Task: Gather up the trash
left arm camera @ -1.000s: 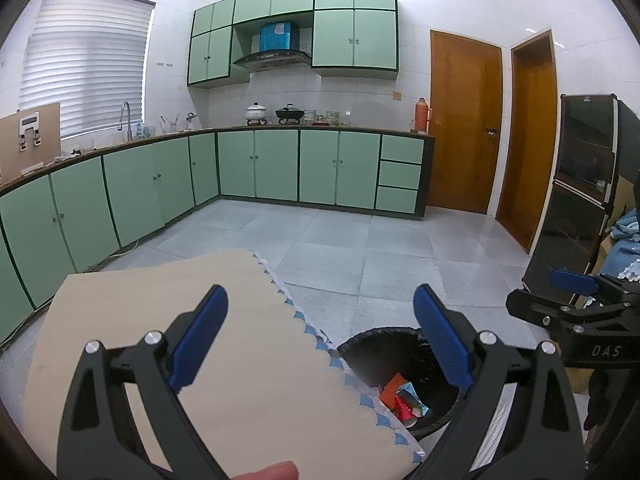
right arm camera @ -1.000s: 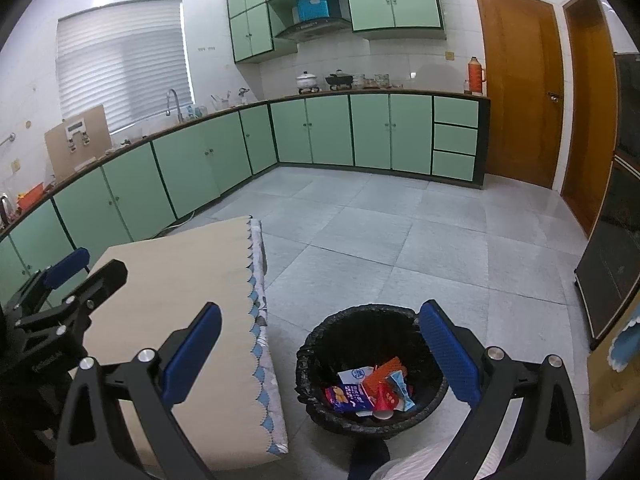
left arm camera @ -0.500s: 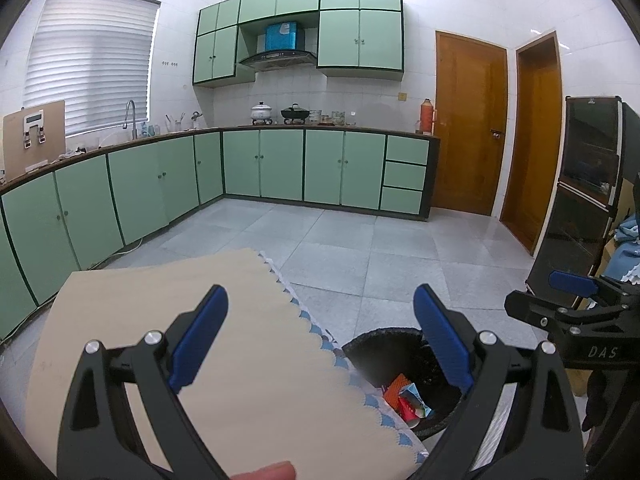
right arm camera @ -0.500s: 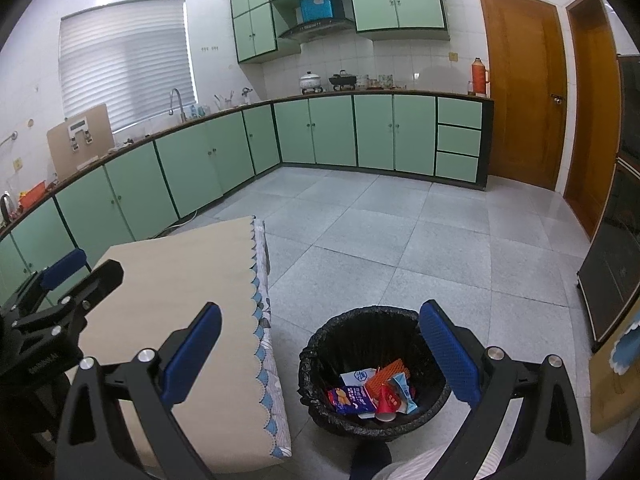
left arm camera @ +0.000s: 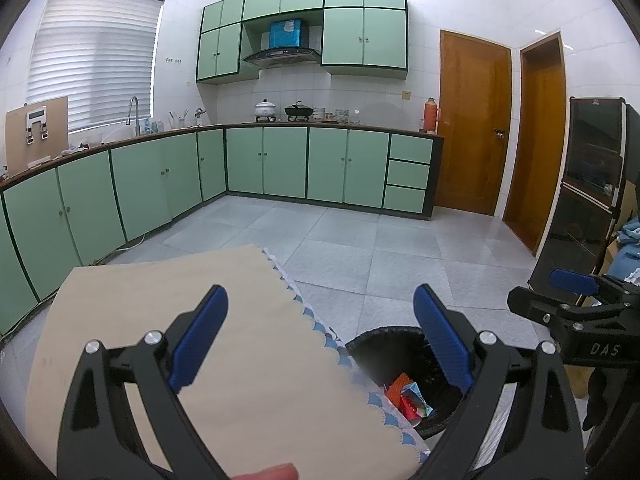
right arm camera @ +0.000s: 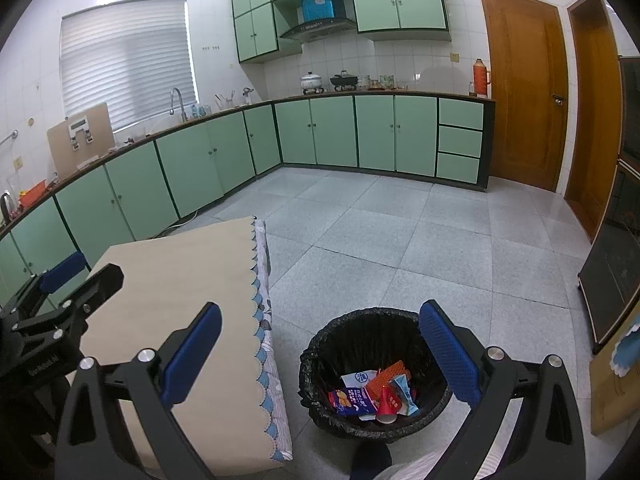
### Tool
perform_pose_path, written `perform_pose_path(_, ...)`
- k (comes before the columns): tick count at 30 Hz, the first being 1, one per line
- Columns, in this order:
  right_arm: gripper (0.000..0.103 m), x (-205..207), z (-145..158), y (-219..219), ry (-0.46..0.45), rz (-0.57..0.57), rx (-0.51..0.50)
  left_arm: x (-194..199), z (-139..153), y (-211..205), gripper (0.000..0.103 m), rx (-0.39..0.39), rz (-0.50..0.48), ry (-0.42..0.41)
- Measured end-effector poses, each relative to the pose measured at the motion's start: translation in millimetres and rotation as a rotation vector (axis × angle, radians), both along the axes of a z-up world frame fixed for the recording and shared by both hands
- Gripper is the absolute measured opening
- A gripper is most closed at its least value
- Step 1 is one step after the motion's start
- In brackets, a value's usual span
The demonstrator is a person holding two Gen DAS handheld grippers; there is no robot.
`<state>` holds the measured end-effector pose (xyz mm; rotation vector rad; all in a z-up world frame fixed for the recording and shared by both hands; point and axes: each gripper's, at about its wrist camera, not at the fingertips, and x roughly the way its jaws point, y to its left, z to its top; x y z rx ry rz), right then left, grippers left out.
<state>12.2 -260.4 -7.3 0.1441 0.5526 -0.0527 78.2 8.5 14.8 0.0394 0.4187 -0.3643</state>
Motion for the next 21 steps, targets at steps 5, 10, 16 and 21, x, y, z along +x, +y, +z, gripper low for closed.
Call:
perform_pose_path(5,0.097,1.0,0.8,-1.1,0.000,0.000,-0.003,1.4,-2.0,0.1,0.091,0.001,0.002,0.003)
perform_pose_path(10,0.097,2.1,0.3,-3.7,-0.001,0.000,-0.002,2.1,-2.0,0.6,0.091,0.002,0.003,0.003)
perform_pose_path(16,0.097,2.0,0.1,-3.2,-0.001,0.000,-0.001,1.8,-1.9,1.1,0.091,0.001,0.002,0.003)
perform_pose_path(21,0.097,2.4,-0.2,-3.2,0.000,0.000,0.000,2.0,-3.3,1.9,0.091,0.001,0.002,0.004)
